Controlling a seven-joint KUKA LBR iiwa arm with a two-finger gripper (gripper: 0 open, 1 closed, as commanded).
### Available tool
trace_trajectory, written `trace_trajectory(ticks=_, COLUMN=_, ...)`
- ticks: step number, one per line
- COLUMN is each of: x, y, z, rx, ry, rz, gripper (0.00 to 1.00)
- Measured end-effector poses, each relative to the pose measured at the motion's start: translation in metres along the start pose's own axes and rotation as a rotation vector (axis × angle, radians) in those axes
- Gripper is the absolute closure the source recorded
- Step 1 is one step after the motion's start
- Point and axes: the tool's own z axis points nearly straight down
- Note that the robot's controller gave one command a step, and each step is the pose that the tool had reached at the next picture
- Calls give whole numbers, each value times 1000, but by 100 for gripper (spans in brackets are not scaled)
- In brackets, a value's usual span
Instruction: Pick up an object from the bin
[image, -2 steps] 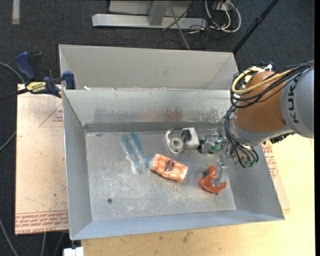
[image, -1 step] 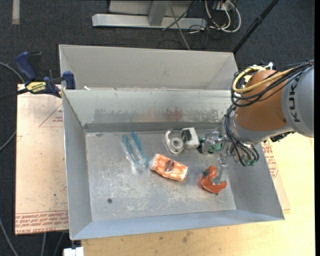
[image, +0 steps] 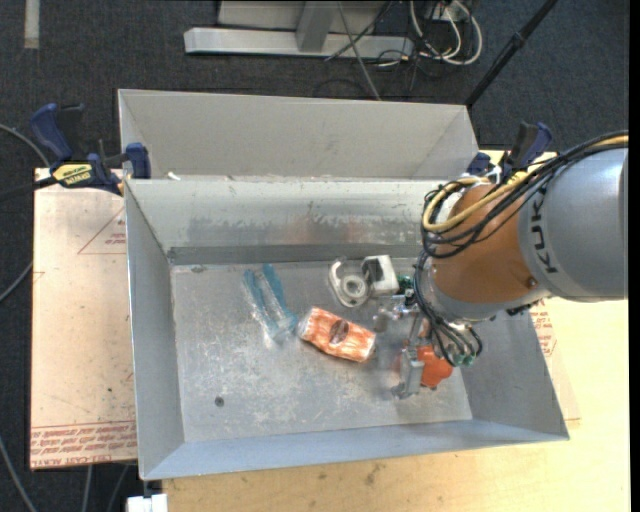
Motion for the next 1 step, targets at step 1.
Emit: trace_trajectory(ticks=1, x=-16, y=26, z=12, rx=-2, ry=6, rz=-187, gripper=0)
